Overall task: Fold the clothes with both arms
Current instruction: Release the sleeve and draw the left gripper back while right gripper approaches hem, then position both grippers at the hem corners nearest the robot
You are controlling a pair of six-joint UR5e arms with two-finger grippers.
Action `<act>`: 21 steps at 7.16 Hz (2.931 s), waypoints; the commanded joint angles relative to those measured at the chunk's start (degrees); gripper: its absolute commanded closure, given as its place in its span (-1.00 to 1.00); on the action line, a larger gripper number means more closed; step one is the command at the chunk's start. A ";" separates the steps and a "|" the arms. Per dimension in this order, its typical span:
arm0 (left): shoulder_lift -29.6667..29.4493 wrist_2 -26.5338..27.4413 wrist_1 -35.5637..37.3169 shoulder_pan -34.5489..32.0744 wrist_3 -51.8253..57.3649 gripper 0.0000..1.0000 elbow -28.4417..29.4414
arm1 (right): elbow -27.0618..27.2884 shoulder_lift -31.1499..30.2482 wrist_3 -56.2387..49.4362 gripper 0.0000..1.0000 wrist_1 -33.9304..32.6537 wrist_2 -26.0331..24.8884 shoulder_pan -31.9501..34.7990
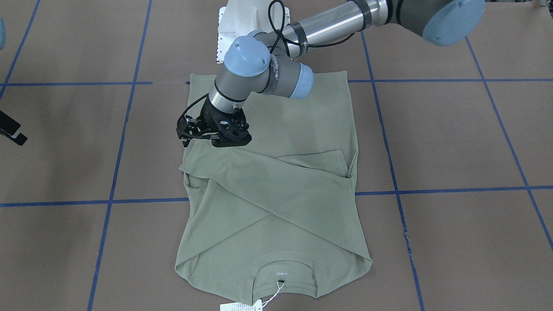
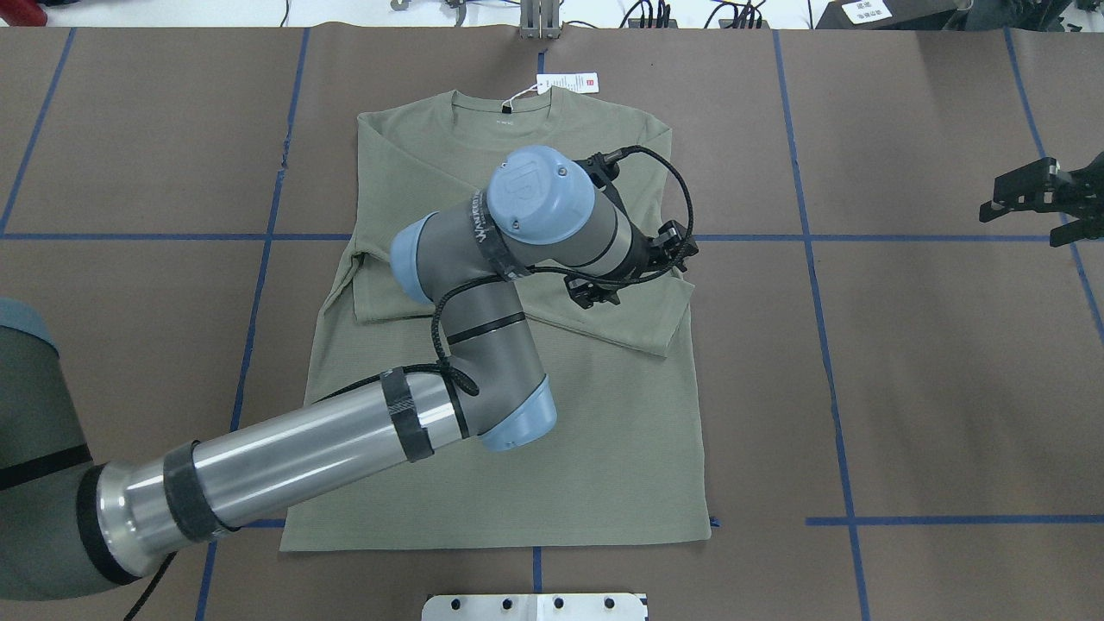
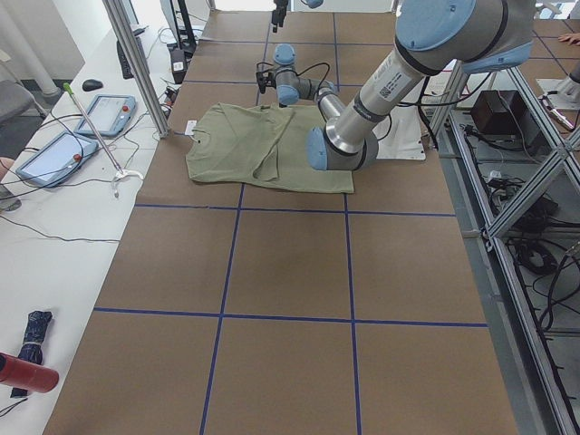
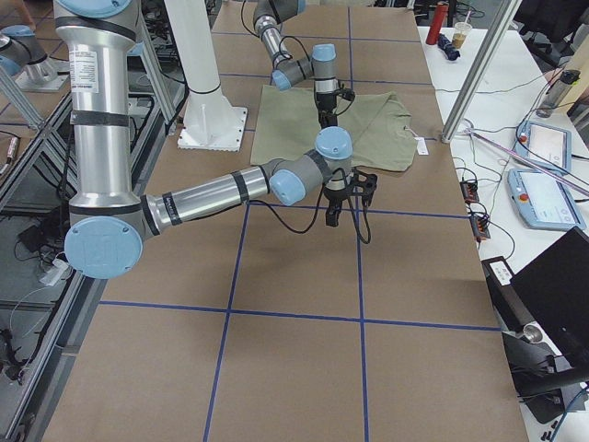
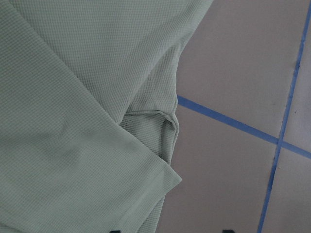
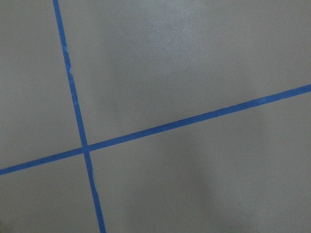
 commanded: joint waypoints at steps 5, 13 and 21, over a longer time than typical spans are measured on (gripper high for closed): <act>33.49 -7.41 3.29 -3.90 11.34 -0.98 -33.04 | 13.18 4.35 51.06 -0.99 0.13 -28.52 -39.45; 40.11 -7.78 2.85 -3.29 10.46 -1.00 -35.79 | 12.32 6.28 72.24 -0.57 -6.55 -52.22 -67.06; 40.11 -8.31 3.29 -3.47 11.08 -0.93 -36.67 | 12.40 6.90 72.15 1.00 -8.66 -51.96 -66.26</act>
